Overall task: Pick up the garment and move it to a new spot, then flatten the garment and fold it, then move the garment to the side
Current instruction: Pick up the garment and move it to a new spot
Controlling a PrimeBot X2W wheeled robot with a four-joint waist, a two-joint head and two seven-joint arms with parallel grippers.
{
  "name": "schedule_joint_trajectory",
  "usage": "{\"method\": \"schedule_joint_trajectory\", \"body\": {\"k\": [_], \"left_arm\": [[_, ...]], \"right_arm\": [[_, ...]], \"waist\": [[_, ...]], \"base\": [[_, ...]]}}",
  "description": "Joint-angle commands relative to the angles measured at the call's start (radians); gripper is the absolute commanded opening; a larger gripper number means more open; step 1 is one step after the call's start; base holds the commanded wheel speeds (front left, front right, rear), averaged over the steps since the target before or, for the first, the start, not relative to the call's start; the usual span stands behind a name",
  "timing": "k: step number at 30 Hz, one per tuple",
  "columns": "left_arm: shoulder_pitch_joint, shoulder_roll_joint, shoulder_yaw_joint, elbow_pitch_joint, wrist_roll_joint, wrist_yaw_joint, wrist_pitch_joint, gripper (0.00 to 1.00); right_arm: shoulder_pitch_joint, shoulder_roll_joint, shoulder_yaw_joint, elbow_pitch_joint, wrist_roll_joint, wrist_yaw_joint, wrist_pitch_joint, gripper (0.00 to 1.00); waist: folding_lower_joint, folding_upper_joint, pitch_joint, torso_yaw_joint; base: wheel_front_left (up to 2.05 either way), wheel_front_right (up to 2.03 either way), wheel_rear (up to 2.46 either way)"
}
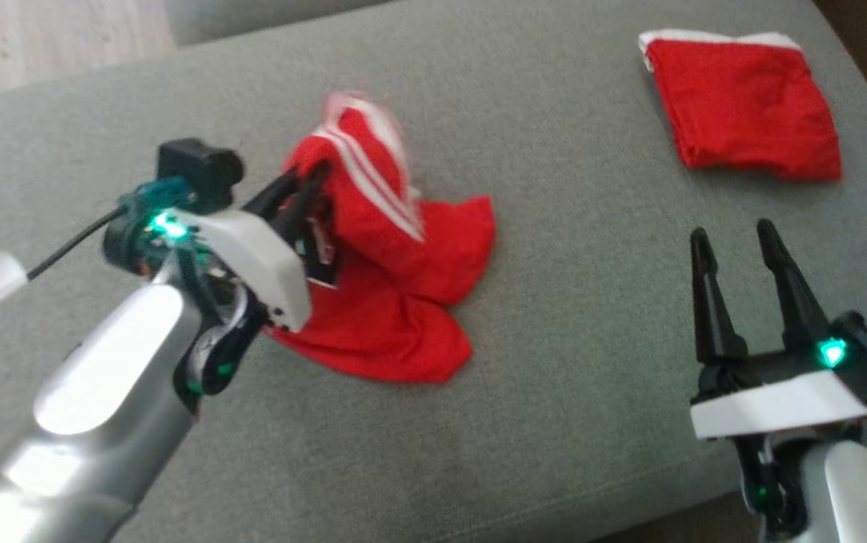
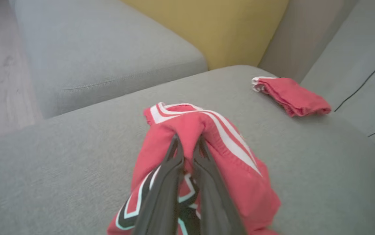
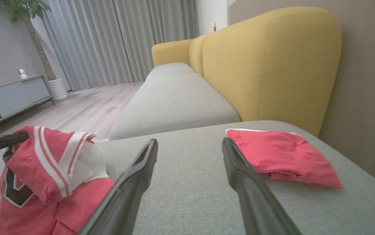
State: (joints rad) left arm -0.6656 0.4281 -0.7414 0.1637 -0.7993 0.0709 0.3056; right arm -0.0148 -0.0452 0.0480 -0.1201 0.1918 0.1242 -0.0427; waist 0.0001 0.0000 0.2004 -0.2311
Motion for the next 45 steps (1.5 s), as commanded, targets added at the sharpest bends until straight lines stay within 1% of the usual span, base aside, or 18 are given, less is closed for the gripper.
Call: {"method": "schedule_joint_trajectory", "body": {"k": [1,2,5,6,7,8,9,10,15,20,26,28,31,35,39,42,45], "left_arm": [[-0.053,0.031,0.065,0.035,0.026,0.0,-0.067,0.0],[-0.053,0.031,0.065,0.035,0.026,0.0,-0.067,0.0],[-0.046,0.02,0.079,0.134,0.035,-0.004,-0.143,0.0],[-0.044,0.016,0.082,0.164,0.038,-0.005,-0.166,0.14],[-0.043,0.012,0.083,0.191,0.044,-0.008,-0.189,0.32],[-0.042,0.008,0.086,0.218,0.049,-0.008,-0.214,0.47],[-0.039,0.001,0.088,0.243,0.051,-0.006,-0.234,0.85],[-0.037,-0.004,0.087,0.265,0.055,-0.007,-0.252,1.0],[-0.03,-0.04,0.074,0.339,0.069,-0.025,-0.329,1.0],[-0.016,-0.077,0.057,0.358,0.08,-0.038,-0.394,1.0],[0.072,-0.102,0.072,0.333,0.055,-0.009,-0.466,1.0],[0.118,-0.103,0.082,0.309,0.04,0.008,-0.482,1.0],[0.194,-0.088,0.09,0.258,0.036,0.044,-0.503,1.0],[0.298,-0.045,0.11,0.171,0.041,0.1,-0.527,1.0],[0.413,0.006,0.123,0.091,0.056,0.168,-0.539,1.0],[0.5,0.027,0.141,0.035,0.048,0.206,-0.547,1.0],[0.572,0.039,0.162,-0.018,0.039,0.235,-0.554,1.0]], "right_arm": [[-0.049,-0.005,0.033,-0.023,0.006,0.007,-0.016,1.0],[-0.049,-0.005,0.033,-0.023,0.006,0.007,-0.016,1.0],[-0.064,-0.005,0.042,-0.007,0.006,0.007,-0.023,1.0],[-0.067,-0.005,0.043,-0.001,0.006,0.007,-0.025,1.0],[-0.069,-0.005,0.043,0.005,0.004,0.007,-0.026,1.0],[-0.07,-0.005,0.043,0.011,0.002,0.007,-0.027,1.0],[-0.07,-0.005,0.043,0.017,0.0,0.007,-0.027,1.0],[-0.07,-0.005,0.042,0.022,-0.002,0.007,-0.027,1.0],[-0.067,-0.005,0.036,0.04,-0.015,0.007,-0.023,1.0],[-0.053,-0.005,0.021,0.047,-0.036,0.007,-0.007,1.0],[-0.004,-0.005,0.003,0.06,-0.047,0.007,0.012,1.0],[0.019,-0.005,-0.002,0.065,-0.044,0.007,0.016,1.0],[0.057,-0.005,-0.02,0.068,-0.04,0.007,0.017,1.0],[0.097,-0.005,-0.039,0.067,-0.038,0.007,0.012,1.0],[0.128,-0.005,-0.043,0.075,-0.037,0.007,0.003,1.0],[0.147,-0.005,-0.041,0.087,-0.036,0.007,-0.009,1.0],[0.157,-0.005,-0.037,0.103,-0.037,0.007,-0.024,1.0]], "waist": [[-0.0001,0.0,0.041,-0.026],[-0.0001,0.0,0.041,-0.026],[-0.0001,0.0,0.057,-0.031],[-0.0001,0.0,0.059,-0.03],[-0.0001,0.0,0.06,-0.029],[-0.0001,0.0,0.06,-0.026],[-0.0001,0.0,0.059,-0.023],[-0.0001,0.0,0.057,-0.018],[-0.0001,0.0,0.027,0.021],[-0.0001,0.0,-0.037,0.078],[-0.0001,0.0,-0.146,0.154],[-0.0001,0.0,-0.178,0.177],[-0.0001,0.0,-0.215,0.213],[-0.0001,0.0,-0.236,0.249],[-0.0001,0.0,-0.25,0.274],[-0.0001,0.0,-0.258,0.287],[-0.0001,0.0,-0.265,0.295]], "base": [[0.0,0.0,0.0],[0.0,0.0,0.0],[0.0,0.0,0.0],[0.0,0.0,0.0],[0.0,0.0,0.0],[0.0,0.0,0.0],[0.0,0.0,0.0],[0.0,0.0,0.0],[0.0,0.0,0.0],[0.0,0.0,0.0],[0.0,0.0,0.0],[0.0,0.0,0.0],[0.0,0.0,0.0],[0.0,0.0,0.0],[0.0,0.0,0.0],[0.0,0.0,0.0],[0.0,0.0,0.0]]}}
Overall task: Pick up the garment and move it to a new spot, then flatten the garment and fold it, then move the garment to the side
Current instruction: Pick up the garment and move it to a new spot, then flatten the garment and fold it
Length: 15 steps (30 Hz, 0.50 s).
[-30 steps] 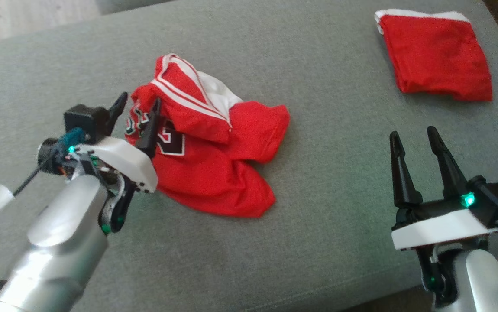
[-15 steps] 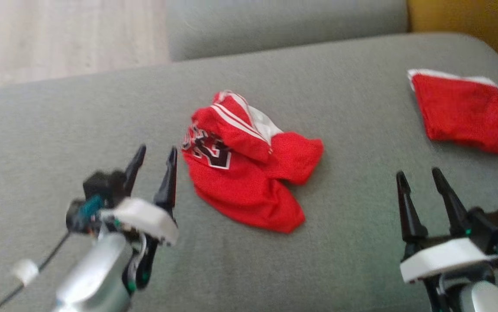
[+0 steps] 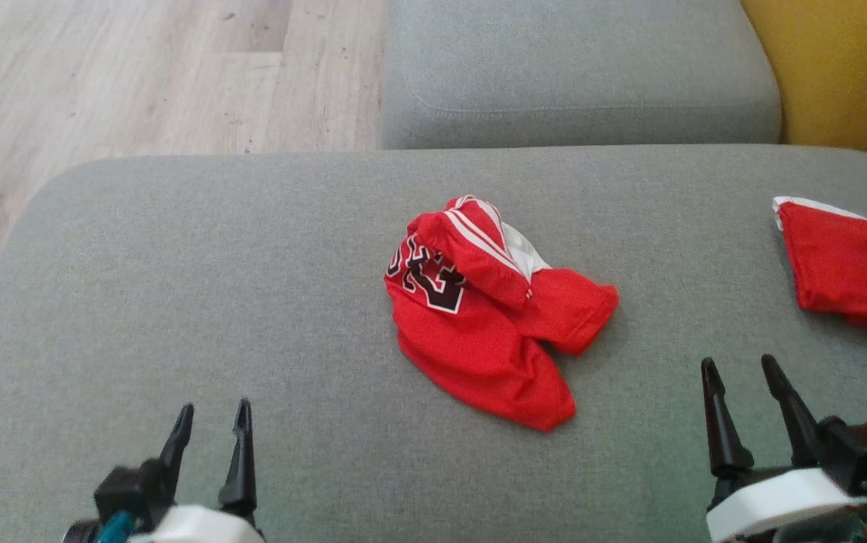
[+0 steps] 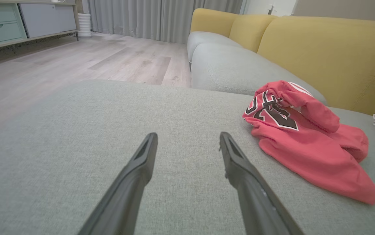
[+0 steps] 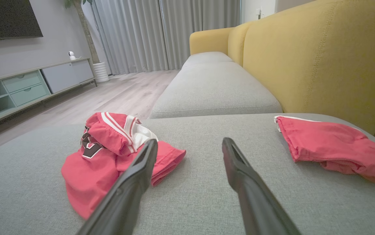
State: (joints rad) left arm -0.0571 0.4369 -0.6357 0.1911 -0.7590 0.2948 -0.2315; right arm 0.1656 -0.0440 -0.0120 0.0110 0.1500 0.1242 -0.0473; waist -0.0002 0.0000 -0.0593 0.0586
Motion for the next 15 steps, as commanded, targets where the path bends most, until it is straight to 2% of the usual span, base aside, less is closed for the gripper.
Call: {"method": "schedule_joint_trajectory", "body": {"k": [1,4,11,15], "left_arm": [[-0.016,0.033,0.062,-0.062,0.0,0.019,-0.019,1.0],[0.019,0.039,0.069,-0.092,0.001,0.028,-0.022,1.0],[0.087,0.059,0.08,-0.133,0.003,0.01,-0.027,1.0],[0.091,0.051,0.08,-0.122,0.002,0.007,-0.027,1.0]], "right_arm": [[-0.02,-0.006,0.024,-0.023,0.005,0.007,-0.025,1.0],[-0.016,-0.006,0.028,-0.012,0.005,0.007,-0.036,1.0],[-0.014,-0.006,0.058,0.036,0.002,0.007,-0.064,1.0],[-0.023,-0.006,0.068,0.063,-0.001,0.007,-0.071,1.0]], "waist": [[0.0002,0.0,-0.008,0.007],[0.0002,0.0,-0.012,0.008],[0.0002,0.0,-0.022,0.002],[0.0002,0.0,-0.025,-0.003]], "base": [[0.0,0.0,0.0],[0.0,0.0,0.0],[0.0,0.0,0.0],[0.0,0.0,0.0]]}}
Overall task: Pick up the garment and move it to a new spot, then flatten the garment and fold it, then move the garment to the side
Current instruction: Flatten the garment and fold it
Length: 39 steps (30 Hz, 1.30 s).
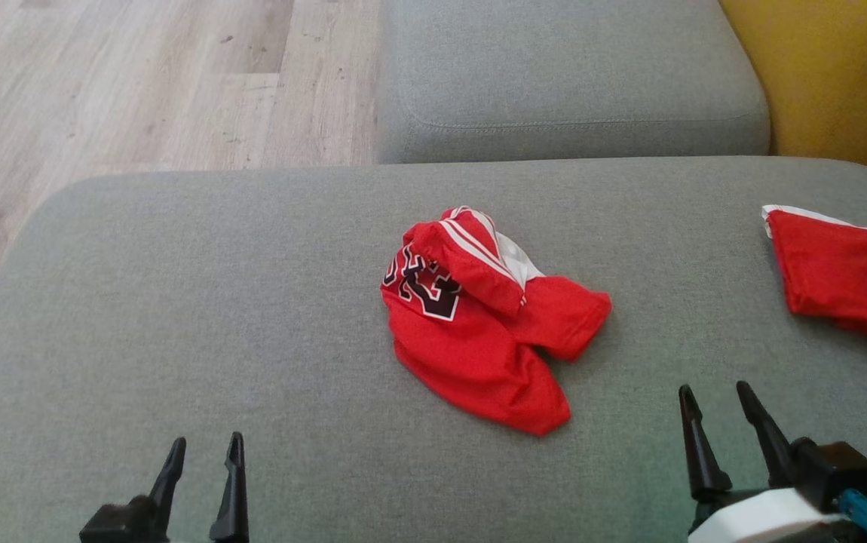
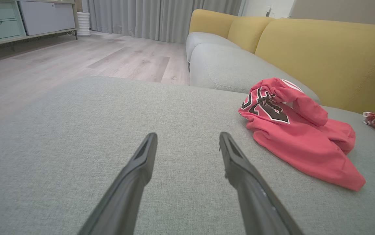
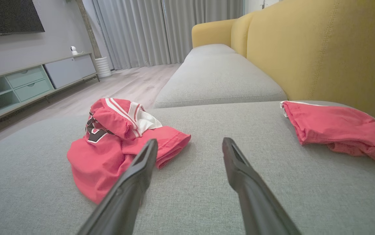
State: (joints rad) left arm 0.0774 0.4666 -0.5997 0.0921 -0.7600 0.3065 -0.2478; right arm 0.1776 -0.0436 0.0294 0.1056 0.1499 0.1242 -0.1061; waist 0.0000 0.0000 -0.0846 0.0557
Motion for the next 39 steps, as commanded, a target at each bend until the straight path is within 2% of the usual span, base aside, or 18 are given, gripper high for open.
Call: {"method": "schedule_joint_trajectory", "body": {"k": [1,10,24,33,39], "left_arm": [[-0.044,0.018,0.045,-0.019,0.003,-0.004,-0.011,1.0],[-0.048,-0.004,0.054,0.008,0.011,-0.019,-0.013,1.0],[-0.06,-0.005,0.052,0.009,0.025,-0.022,-0.012,1.0],[-0.092,-0.013,0.026,-0.023,0.051,-0.014,0.002,1.0],[-0.126,-0.04,-0.003,-0.04,0.071,-0.015,0.008,1.0]], "right_arm": [[-0.038,-0.007,0.028,-0.026,-0.001,0.007,-0.014,1.0],[-0.051,-0.007,0.028,0.01,0.0,0.007,-0.023,1.0],[-0.067,-0.007,0.022,0.019,0.005,0.007,-0.022,1.0],[-0.189,-0.007,0.031,0.02,-0.01,0.007,0.024,1.0],[-0.339,-0.007,0.063,0.125,-0.025,0.007,0.108,1.0]], "waist": [[0.0,0.0,0.0,-0.001],[0.0,0.0,0.001,-0.001],[0.0,0.0,0.015,0.013],[0.0,0.0,0.061,0.067],[0.0,0.0,0.132,0.138]], "base": [[0.0,0.0,0.0],[0.0,0.0,0.0],[0.0,0.0,0.0],[0.0,0.0,0.0],[0.0,0.0,0.0]]}}
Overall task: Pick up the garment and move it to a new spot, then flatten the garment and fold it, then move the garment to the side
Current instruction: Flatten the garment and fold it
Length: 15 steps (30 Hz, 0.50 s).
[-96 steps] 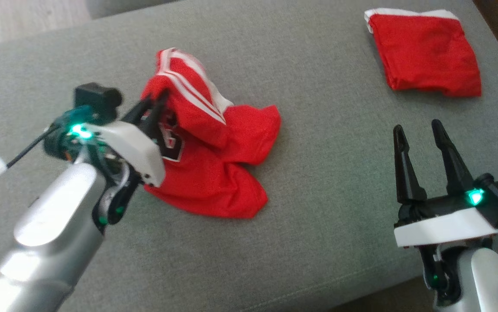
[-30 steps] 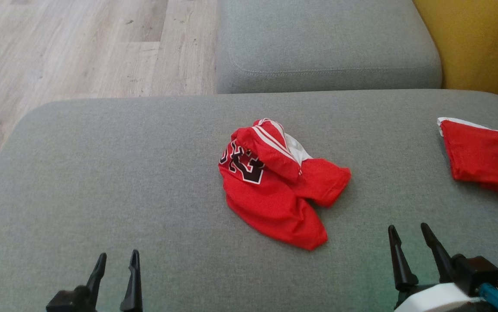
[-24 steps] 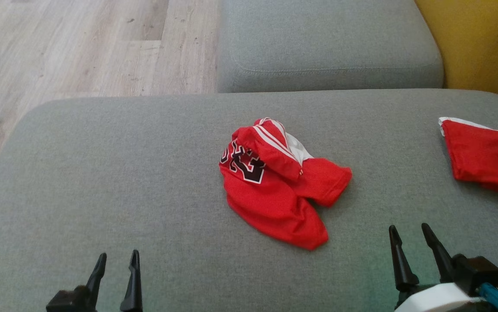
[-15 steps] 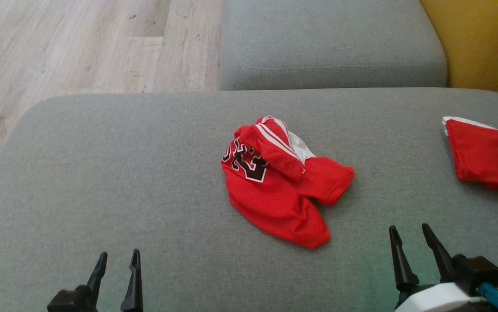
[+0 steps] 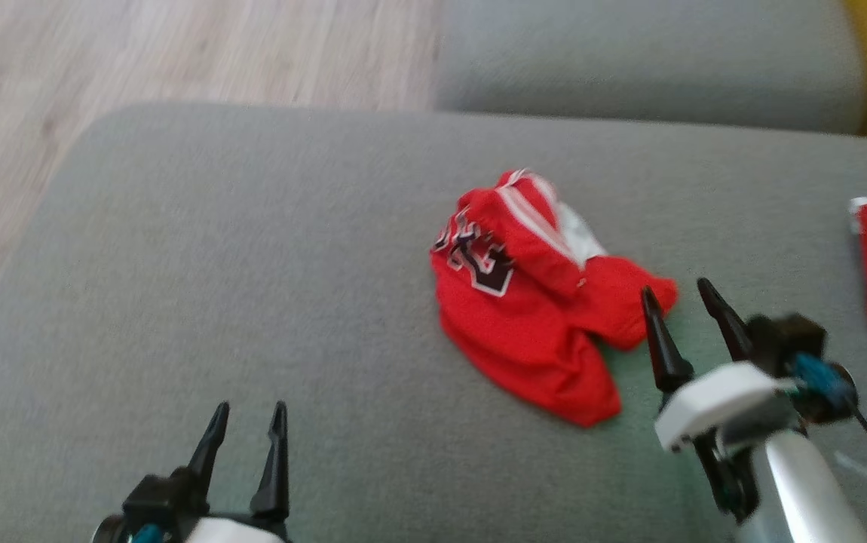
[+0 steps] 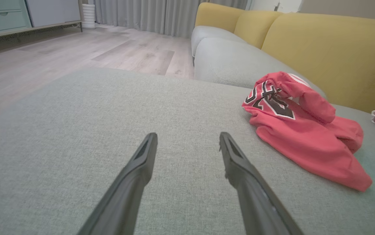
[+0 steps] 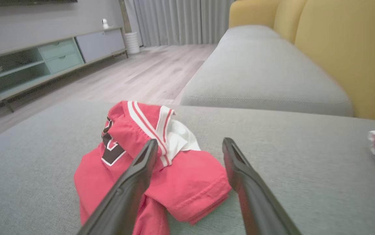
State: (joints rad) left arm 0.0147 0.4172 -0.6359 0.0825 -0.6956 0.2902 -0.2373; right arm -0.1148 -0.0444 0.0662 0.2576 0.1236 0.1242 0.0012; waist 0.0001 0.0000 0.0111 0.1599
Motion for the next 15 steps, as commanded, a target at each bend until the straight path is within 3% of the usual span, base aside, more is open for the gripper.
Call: {"method": "schedule_joint_trajectory", "body": {"k": [1,13,14,15], "left_arm": [[-0.069,0.006,0.031,-0.03,0.01,0.002,-0.003,1.0],[-0.119,-0.033,0.028,-0.003,0.029,-0.009,-0.013,1.0],[-0.12,-0.035,0.03,0.001,0.03,-0.009,-0.014,1.0],[-0.121,-0.038,0.031,0.004,0.031,-0.01,-0.015,1.0]], "right_arm": [[-0.071,-0.006,0.035,-0.001,-0.003,0.007,0.01,1.0],[-0.279,-0.006,0.07,0.307,-0.011,0.007,-0.008,1.0],[-0.289,-0.006,0.074,0.324,-0.008,0.007,-0.012,0.95],[-0.299,-0.006,0.077,0.335,-0.004,0.007,-0.024,0.73]], "waist": [[-0.0001,0.0,0.049,0.046],[-0.0001,0.0,0.157,0.165],[-0.0001,0.0,0.158,0.168],[-0.0001,0.0,0.159,0.169]], "base": [[0.0,0.0,0.0],[0.0,0.0,0.0],[0.0,0.0,0.0],[0.0,0.0,0.0]]}}
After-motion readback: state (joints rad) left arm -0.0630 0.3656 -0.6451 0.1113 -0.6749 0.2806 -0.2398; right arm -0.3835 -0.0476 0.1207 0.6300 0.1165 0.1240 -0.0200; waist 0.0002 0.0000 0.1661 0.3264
